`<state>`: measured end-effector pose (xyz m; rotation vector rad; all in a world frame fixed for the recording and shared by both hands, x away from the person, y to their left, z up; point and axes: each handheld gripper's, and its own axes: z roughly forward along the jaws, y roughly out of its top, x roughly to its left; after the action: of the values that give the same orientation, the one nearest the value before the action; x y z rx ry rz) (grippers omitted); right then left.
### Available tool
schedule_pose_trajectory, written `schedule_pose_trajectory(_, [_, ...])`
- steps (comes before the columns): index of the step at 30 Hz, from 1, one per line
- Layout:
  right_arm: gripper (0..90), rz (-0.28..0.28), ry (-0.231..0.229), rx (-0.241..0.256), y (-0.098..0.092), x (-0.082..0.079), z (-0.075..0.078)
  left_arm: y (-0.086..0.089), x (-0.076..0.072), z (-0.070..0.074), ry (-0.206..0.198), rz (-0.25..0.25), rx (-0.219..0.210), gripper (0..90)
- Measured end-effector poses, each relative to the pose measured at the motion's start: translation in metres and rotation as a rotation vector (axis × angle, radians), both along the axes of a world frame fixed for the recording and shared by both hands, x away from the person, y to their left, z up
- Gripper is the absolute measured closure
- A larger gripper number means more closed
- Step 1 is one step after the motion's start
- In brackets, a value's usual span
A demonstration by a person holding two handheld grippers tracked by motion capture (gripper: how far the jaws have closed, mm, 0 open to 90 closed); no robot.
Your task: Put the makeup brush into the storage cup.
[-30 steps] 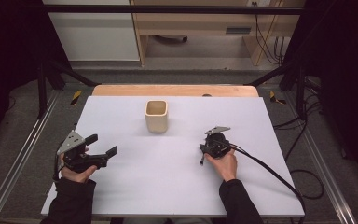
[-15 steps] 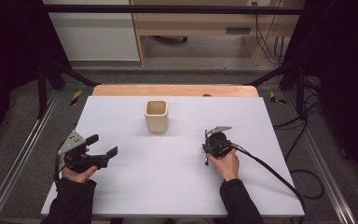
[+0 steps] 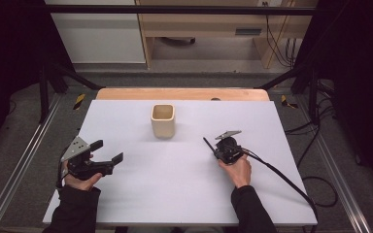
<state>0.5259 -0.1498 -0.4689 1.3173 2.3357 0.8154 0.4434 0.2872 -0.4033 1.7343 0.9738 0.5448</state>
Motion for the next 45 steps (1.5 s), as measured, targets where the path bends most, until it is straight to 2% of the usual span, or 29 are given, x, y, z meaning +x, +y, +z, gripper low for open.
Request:
schedule_pose_trajectory(3, [83.0, 0.0, -0.003, -0.002, 0.0, 0.0, 0.0, 0.0, 0.001, -0.001, 0.004, -0.001, 0.005, 5.8])
schedule_pose_trajectory(5, [76.9, 0.003, -0.005, -0.002, 0.0, -0.001, 0.002, 0.0, 0.001, -0.001, 0.004, -0.001, 0.005, 5.8])
schedule_pose_trajectory(10, [69.2, 0.019, -0.019, 0.008, -0.004, -0.001, 0.011, 0.0, 0.001, -0.001, 0.005, -0.003, 0.005, 5.8])
schedule_pose_trajectory(13, [63.7, 0.024, -0.024, 0.001, -0.008, 0.001, 0.022, 0.0, 0.001, -0.001, 0.006, -0.004, 0.006, 5.8])
schedule_pose_trajectory(16, [53.1, 0.032, 0.019, -0.004, -0.008, 0.005, 0.034, 0.0, 0.001, 0.0, 0.007, -0.005, 0.005, 5.8])
schedule_pose_trajectory(17, [53.1, 0.032, 0.019, -0.004, -0.008, 0.005, 0.034, 0.0, 0.001, 0.0, 0.007, -0.005, 0.006, 5.8])
schedule_pose_trajectory(19, [49.6, 0.059, 0.019, -0.046, -0.006, 0.008, 0.038, 0.0, 0.001, 0.0, 0.007, -0.006, 0.007, 5.8])
schedule_pose_trajectory(20, [46.6, 0.069, 0.033, -0.062, -0.002, 0.01, 0.041, 0.0, 0.001, 0.0, 0.007, -0.007, 0.007, 5.8])
schedule_pose_trajectory(24, [44.4, 0.087, 0.068, -0.087, 0.004, 0.015, 0.044, -0.001, 0.001, 0.0, 0.008, -0.009, 0.009, 5.8])
schedule_pose_trajectory(25, [45.1, 0.098, 0.082, -0.114, 0.007, 0.018, 0.045, -0.001, 0.001, 0.0, 0.007, -0.011, 0.009, 5.8])
schedule_pose_trajectory(29, [49.5, 0.123, 0.122, -0.141, 0.013, 0.023, 0.044, -0.001, 0.001, 0.0, 0.008, -0.013, 0.011, 5.8])
schedule_pose_trajectory(40, [59.8, 0.125, 0.19, -0.175, 0.015, 0.034, 0.03, -0.002, 0.002, -0.001, 0.011, -0.018, 0.018, 5.8])
schedule_pose_trajectory(45, [67.3, 0.135, 0.215, -0.197, 0.016, 0.037, 0.024, -0.002, 0.002, -0.001, 0.015, -0.02, 0.02, 5.8])
